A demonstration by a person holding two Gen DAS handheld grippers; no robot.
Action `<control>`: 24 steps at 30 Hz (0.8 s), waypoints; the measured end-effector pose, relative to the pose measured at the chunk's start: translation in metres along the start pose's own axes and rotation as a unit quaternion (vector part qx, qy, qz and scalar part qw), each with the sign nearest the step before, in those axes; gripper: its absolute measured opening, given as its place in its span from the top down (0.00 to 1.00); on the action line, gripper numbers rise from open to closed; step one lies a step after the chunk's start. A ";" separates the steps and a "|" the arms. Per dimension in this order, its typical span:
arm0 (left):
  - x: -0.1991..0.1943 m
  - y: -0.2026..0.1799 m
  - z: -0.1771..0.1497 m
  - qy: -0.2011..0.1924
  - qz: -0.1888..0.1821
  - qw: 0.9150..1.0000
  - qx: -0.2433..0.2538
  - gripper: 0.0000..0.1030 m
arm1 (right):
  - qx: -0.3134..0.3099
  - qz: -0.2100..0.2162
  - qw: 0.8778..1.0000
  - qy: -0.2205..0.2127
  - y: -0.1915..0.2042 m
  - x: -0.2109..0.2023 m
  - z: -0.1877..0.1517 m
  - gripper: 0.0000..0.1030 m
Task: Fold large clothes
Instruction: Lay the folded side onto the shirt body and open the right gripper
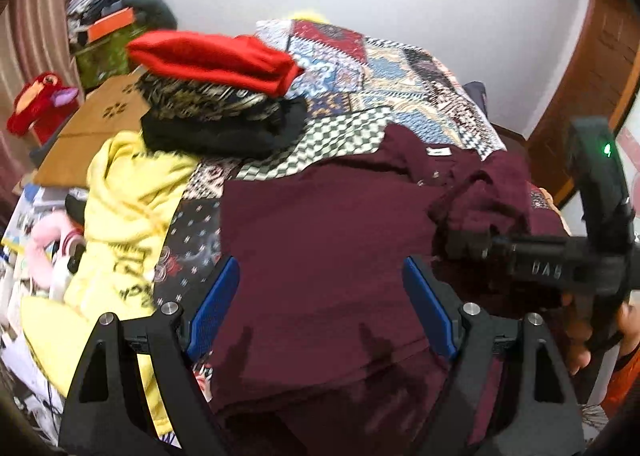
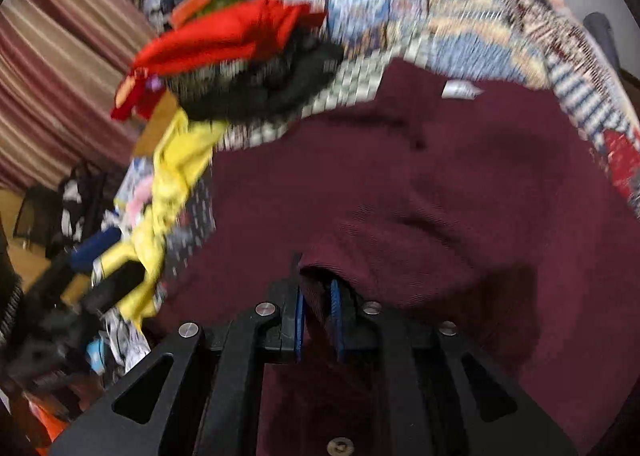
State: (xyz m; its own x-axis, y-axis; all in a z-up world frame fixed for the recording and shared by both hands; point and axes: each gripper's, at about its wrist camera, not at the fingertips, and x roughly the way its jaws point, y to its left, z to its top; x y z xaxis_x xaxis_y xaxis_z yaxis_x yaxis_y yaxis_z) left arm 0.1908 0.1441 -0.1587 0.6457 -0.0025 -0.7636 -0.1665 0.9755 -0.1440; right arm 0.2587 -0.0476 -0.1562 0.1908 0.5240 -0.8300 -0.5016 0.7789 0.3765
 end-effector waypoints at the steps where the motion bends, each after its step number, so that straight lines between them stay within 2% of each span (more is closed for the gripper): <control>1: 0.001 0.002 -0.002 0.004 0.001 1.000 -0.003 0.19 | -0.002 -0.002 1.000 0.009 0.001 0.001 -0.003 0.85; 3: 0.003 0.003 -0.005 0.010 0.002 1.000 -0.004 0.19 | -0.005 -0.007 1.000 0.019 0.004 0.002 -0.003 0.82; 5: 0.004 0.001 -0.006 0.012 0.002 1.000 -0.002 0.19 | -0.006 0.007 0.999 0.035 0.005 -0.004 -0.005 0.66; 7: 0.002 -0.003 -0.005 0.011 0.000 1.000 0.001 0.19 | -0.003 0.021 0.999 0.039 0.004 -0.014 -0.006 0.60; 10: -0.001 -0.012 0.000 0.005 -0.005 1.000 0.010 0.19 | 0.004 0.025 0.999 0.034 -0.003 -0.033 -0.012 0.60; 14: -0.003 -0.031 0.012 -0.002 -0.013 0.999 0.033 0.19 | 0.008 0.021 1.000 0.002 -0.018 -0.064 -0.024 0.60; 19: 0.001 -0.070 0.025 -0.006 -0.018 0.995 0.094 0.18 | 0.038 -0.039 0.997 -0.063 -0.056 -0.112 -0.041 0.58; 21: 0.006 -0.092 0.029 -0.004 -0.014 0.991 0.129 0.13 | 0.056 -0.068 0.992 -0.086 -0.075 -0.130 -0.049 0.55; 24: 0.018 -0.120 0.032 -0.002 -0.012 0.983 0.183 0.11 | 0.078 -0.120 0.983 -0.116 -0.101 -0.151 -0.061 0.53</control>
State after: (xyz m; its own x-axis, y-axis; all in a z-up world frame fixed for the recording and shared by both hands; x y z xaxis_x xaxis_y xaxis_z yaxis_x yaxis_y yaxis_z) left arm 0.2460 0.0340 -0.1351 0.6490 -0.0273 -0.7603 0.1277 0.9891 0.0736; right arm 0.2291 -0.2260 -0.0937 0.4840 0.3681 -0.7939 -0.2861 0.9239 0.2540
